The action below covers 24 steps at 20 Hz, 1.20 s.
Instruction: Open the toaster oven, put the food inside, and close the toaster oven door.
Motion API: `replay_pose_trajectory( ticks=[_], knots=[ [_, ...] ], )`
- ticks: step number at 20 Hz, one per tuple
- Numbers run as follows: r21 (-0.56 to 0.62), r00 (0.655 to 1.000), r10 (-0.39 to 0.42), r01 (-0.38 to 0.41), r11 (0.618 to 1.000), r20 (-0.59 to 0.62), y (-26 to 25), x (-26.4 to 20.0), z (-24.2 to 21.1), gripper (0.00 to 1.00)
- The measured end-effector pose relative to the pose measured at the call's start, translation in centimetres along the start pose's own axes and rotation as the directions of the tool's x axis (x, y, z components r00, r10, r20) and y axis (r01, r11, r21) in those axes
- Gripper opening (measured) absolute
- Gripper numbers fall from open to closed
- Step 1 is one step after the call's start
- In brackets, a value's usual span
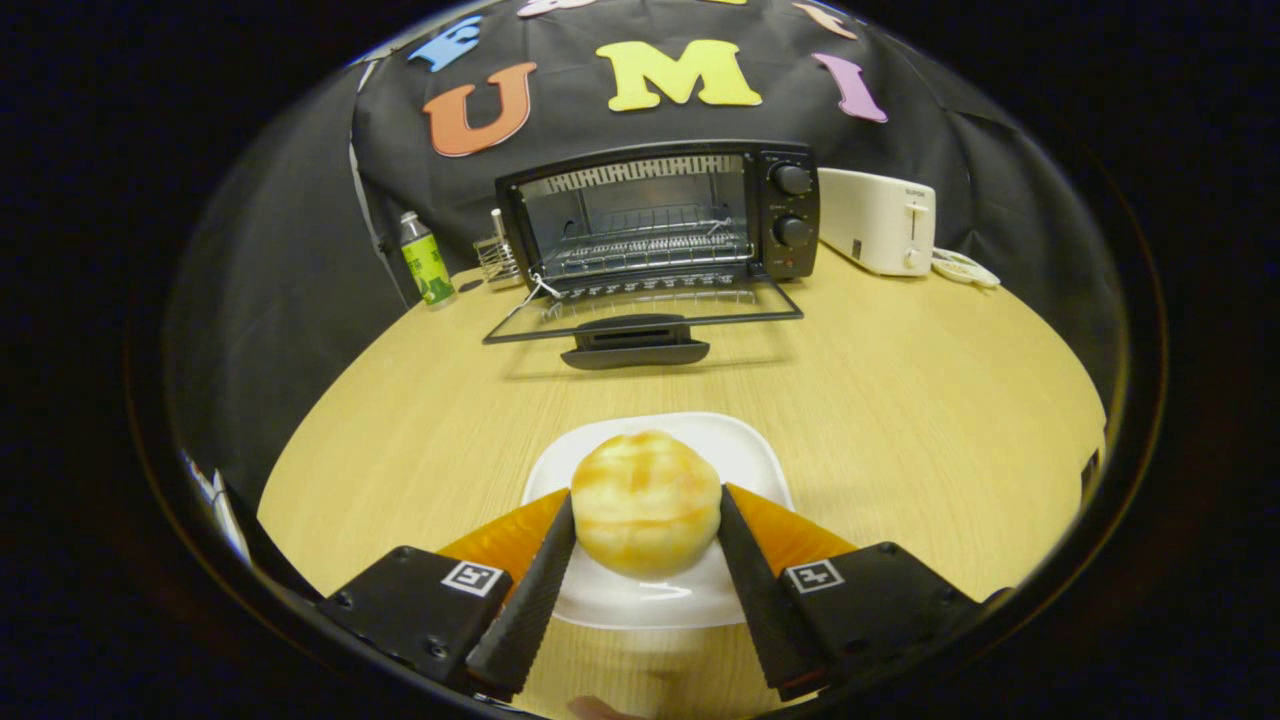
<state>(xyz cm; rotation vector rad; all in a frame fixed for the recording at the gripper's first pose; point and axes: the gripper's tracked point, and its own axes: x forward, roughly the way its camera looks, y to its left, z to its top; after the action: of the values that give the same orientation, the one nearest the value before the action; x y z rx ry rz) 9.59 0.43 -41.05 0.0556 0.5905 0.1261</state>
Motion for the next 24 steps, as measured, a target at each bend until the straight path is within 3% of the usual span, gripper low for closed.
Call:
replay_pose_trajectory(
  ticks=[7,11,19,24],
  knots=[
    [0.078,0.998,0.041,-0.044,0.996,0.038,0.0,-1.9,1.9,0.84],
    [0.159,0.992,0.106,-0.116,0.980,0.070,0.9,-3.7,3.9,0.84],
    [0.309,0.945,0.225,-0.292,0.905,0.235,2.9,-7.3,10.5,0.83],
    [0.387,0.909,0.257,-0.378,0.841,0.328,3.8,-6.7,14.8,0.83]
  ],
)
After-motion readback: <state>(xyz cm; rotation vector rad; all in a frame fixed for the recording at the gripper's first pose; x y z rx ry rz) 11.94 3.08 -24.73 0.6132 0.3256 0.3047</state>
